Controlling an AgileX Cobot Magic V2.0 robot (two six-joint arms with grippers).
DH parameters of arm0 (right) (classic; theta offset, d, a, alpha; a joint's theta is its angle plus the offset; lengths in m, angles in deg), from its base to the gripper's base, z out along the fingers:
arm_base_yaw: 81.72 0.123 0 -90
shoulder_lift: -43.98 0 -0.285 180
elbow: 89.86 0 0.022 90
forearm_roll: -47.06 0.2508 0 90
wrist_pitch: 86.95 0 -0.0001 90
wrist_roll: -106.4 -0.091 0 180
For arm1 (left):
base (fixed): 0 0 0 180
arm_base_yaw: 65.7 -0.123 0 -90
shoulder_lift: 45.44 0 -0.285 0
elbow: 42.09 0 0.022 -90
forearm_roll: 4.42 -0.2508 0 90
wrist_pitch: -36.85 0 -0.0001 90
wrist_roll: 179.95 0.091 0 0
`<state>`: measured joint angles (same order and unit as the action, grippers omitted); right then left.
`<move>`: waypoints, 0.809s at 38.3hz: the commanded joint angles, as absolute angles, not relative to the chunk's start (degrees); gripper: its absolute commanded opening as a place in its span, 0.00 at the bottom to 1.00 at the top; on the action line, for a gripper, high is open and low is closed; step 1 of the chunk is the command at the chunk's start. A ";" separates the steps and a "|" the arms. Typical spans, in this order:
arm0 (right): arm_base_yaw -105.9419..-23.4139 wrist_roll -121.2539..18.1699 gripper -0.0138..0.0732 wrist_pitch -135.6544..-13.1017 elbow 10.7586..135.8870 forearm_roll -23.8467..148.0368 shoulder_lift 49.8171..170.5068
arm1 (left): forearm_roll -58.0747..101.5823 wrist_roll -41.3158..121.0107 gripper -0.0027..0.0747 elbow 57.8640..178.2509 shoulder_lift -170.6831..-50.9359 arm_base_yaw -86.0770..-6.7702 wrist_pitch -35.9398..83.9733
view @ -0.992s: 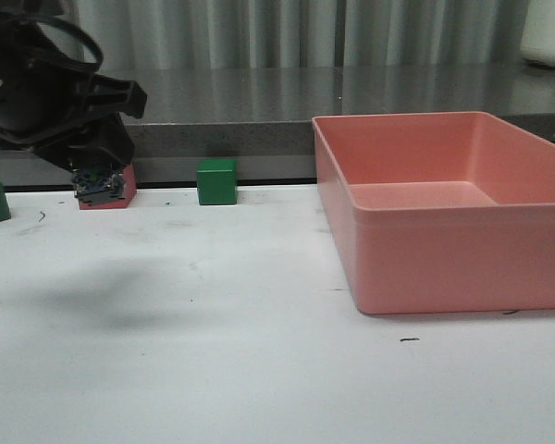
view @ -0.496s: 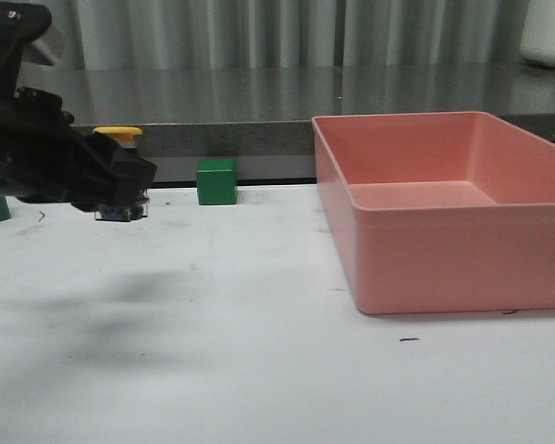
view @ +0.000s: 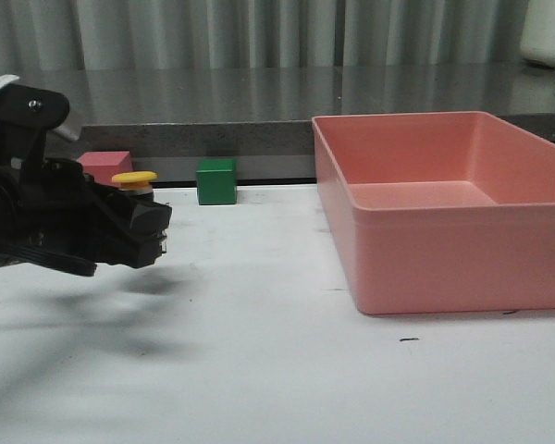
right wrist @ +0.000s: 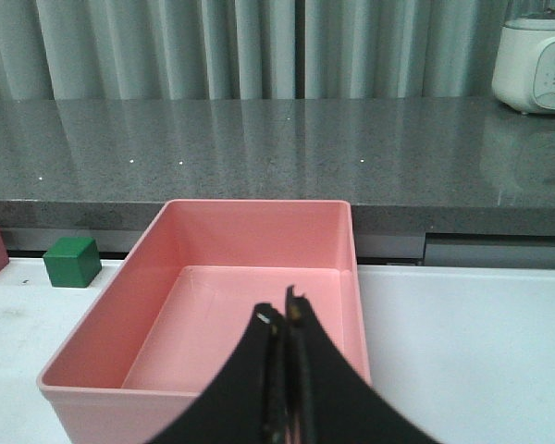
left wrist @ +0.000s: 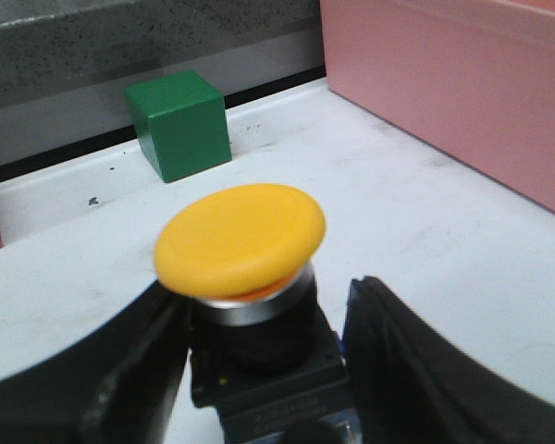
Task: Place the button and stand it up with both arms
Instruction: 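Rotate the held button upright and lower it onto the table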
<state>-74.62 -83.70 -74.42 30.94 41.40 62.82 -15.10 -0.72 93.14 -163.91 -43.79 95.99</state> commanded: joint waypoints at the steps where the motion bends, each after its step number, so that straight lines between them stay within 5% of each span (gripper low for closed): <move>1: -74.98 -83.22 0.09 -79.52 32.56 40.45 63.21 | -14.02 -0.64 0.38 93.73 -163.75 -43.55 104.67; 31: -74.98 -83.22 0.09 -79.52 32.56 40.45 63.21 | -14.02 2.68 0.48 93.73 -166.18 -43.55 104.07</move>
